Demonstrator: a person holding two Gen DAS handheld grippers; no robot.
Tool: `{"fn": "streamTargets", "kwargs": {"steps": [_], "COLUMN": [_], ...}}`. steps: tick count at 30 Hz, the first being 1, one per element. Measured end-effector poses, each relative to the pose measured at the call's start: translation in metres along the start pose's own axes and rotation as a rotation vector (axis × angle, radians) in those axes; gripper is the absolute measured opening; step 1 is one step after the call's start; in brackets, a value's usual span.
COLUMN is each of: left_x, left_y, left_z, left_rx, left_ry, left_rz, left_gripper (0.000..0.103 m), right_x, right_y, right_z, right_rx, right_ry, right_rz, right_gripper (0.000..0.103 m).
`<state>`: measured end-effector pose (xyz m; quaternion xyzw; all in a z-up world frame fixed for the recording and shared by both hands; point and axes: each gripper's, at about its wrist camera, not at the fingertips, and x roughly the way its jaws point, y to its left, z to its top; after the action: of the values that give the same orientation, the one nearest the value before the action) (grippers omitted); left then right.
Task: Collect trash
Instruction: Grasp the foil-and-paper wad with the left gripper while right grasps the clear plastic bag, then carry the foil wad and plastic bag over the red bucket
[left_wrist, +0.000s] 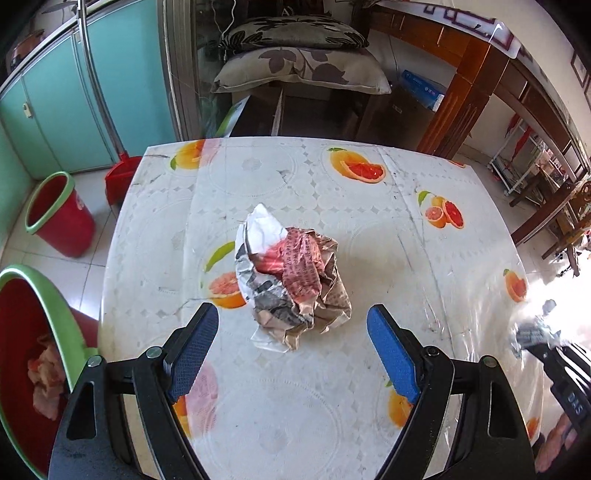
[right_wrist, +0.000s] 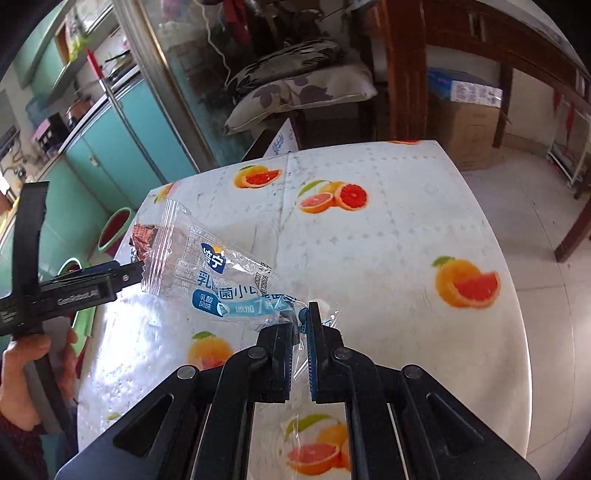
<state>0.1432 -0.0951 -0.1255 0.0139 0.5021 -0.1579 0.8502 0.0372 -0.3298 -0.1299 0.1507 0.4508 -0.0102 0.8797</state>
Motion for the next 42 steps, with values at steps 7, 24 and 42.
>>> {"fn": "streamTargets", "kwargs": {"steps": [7,24,42], "left_x": [0.017,-0.043,-0.095], "left_y": [-0.006,-0.008,0.029], "left_z": [0.006,-0.018,-0.049], "left_rx": [0.003,0.094,0.048], "left_ry": [0.033,-0.046,-0.096], "left_rz": [0.009,-0.001,0.010], "left_gripper": [0.034,0.025,0.025], "right_x": [-0.009,-0.038,-0.065], "right_y": [-0.003,0.003,0.044], "right_z": [-0.020,-0.024,-0.029], "right_rx": [0.045,0.039,-0.029], "right_ry": [0.015,-0.034,-0.074], "right_rz": [-0.001,-0.021,0.023], "right_gripper": [0.005,0.005,0.005]}}
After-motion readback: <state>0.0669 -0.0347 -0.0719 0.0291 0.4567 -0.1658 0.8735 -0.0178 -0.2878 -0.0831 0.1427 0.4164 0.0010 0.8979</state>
